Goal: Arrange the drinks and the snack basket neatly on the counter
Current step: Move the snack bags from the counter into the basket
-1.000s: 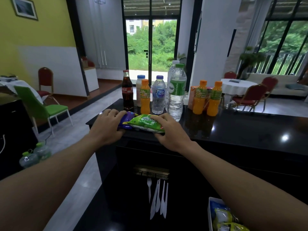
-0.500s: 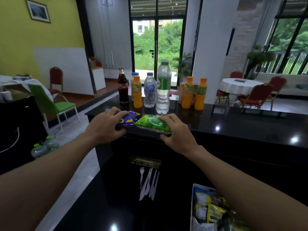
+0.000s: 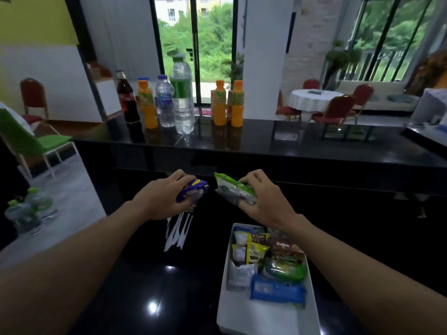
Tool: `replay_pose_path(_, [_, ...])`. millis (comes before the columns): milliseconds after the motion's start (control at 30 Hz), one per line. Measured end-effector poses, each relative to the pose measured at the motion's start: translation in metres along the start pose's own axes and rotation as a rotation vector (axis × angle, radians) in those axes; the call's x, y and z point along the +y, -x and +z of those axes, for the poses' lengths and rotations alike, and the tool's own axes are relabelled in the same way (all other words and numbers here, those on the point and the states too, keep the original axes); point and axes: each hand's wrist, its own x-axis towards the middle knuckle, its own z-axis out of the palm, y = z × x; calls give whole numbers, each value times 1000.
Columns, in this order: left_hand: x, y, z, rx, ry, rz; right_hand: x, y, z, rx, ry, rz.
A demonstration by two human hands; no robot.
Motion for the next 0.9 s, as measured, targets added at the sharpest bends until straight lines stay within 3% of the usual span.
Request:
replay_pose_path(333, [100,-11,89,-265,300,43,62,100,7,-226,147,414])
replay_pose_path(700, [147,-11,123,-477,325,20,76,139,1,-535,-15,489])
replay_pose_path(900, [160,-5,140,-546,340,11,83,148,10,-593,13,531])
